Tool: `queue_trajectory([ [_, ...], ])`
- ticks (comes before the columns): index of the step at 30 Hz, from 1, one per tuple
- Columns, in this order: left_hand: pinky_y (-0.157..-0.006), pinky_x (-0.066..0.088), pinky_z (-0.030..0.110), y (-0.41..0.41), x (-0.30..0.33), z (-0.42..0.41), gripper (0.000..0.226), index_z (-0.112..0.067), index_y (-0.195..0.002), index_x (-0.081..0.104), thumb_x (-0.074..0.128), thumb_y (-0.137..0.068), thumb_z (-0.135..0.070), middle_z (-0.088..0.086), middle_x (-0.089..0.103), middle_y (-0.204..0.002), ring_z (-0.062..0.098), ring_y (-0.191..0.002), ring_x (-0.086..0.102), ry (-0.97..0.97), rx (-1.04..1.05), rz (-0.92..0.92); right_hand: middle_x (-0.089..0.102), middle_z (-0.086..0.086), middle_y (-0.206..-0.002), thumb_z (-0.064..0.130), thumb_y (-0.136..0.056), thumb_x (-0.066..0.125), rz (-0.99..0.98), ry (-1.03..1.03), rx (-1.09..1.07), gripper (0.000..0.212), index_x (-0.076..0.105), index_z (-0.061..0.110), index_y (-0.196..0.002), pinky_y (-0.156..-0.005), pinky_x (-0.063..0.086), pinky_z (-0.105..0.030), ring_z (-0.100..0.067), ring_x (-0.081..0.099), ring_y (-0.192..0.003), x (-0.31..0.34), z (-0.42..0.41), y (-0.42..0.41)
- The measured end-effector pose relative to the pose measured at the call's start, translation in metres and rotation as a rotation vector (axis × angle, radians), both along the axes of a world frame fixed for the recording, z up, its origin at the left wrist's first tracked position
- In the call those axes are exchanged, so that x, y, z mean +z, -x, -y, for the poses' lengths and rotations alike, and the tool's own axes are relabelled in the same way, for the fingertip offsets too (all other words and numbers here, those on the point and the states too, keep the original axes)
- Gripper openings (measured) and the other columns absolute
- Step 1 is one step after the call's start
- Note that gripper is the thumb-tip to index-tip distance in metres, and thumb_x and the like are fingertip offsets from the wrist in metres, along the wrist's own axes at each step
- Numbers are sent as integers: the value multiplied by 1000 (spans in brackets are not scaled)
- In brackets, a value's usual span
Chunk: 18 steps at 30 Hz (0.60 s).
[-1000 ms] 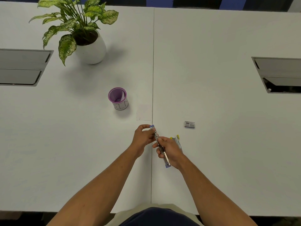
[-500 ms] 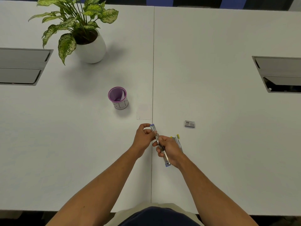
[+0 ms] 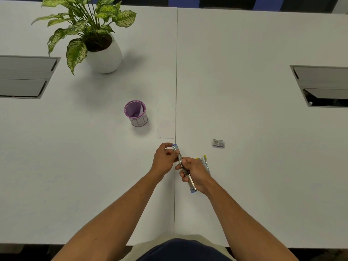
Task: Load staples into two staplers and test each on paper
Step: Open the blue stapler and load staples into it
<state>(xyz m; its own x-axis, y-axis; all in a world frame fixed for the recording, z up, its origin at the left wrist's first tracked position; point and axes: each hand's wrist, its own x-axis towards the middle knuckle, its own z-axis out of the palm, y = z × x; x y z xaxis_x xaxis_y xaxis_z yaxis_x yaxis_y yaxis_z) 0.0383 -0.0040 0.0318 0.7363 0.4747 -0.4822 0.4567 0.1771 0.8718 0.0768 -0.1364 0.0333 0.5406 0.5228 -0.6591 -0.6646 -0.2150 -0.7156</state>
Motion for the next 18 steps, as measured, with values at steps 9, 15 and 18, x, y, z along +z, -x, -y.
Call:
queue_trajectory([
  [9,-80,60,36,2,-3,0,27,-7,-117,58,63,-92,-13,20,71,-92,27,-82,71,183,136,9,65,-12,-84,13,-104,38,8,5,12,28,65,6,-109,-43,38,-24,-15,51,-54,3,-1,-1],
  [15,-81,57,35,2,0,-5,23,-8,-114,60,63,-91,-11,19,71,-102,25,-86,69,360,94,8,67,-11,-86,16,-104,39,-12,5,50,28,65,7,-111,-47,42,-25,-15,55,-57,5,2,-1],
  [18,-71,57,31,2,0,-5,29,-5,-114,60,67,-86,-4,18,72,-96,25,-82,70,314,92,8,66,-12,-96,16,-104,42,-47,6,44,26,66,6,-107,-56,54,-29,-18,66,-67,7,0,0],
])
